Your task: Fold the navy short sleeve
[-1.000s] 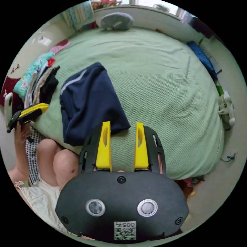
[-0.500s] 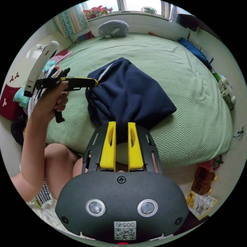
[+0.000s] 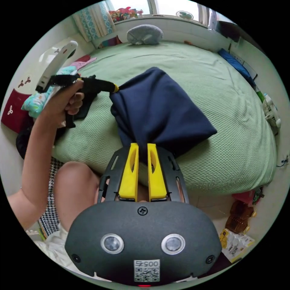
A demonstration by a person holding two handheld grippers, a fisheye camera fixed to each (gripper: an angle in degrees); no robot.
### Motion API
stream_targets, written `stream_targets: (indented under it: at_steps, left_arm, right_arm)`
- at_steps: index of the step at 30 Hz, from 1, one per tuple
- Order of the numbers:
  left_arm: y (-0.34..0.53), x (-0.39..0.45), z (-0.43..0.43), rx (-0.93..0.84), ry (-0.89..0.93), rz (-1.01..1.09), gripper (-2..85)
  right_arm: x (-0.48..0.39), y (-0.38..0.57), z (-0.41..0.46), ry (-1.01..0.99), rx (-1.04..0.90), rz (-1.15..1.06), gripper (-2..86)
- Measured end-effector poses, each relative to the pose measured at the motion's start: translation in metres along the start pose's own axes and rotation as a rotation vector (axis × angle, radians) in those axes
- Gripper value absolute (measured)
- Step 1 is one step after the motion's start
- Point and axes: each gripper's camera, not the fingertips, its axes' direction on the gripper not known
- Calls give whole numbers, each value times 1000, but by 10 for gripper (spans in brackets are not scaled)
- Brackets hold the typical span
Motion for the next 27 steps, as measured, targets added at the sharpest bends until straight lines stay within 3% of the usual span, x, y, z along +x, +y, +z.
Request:
stream_targets:
  at_steps: [9,27]
  left_arm:
    - [-5,48,-3,38,-131,34,36]
    - [-26,132,-14,17,-318,49,39]
  right_arm:
    - [-44,21,-4,119,13,-114,34]
    - [-68,52,-18,103,48,-155,50]
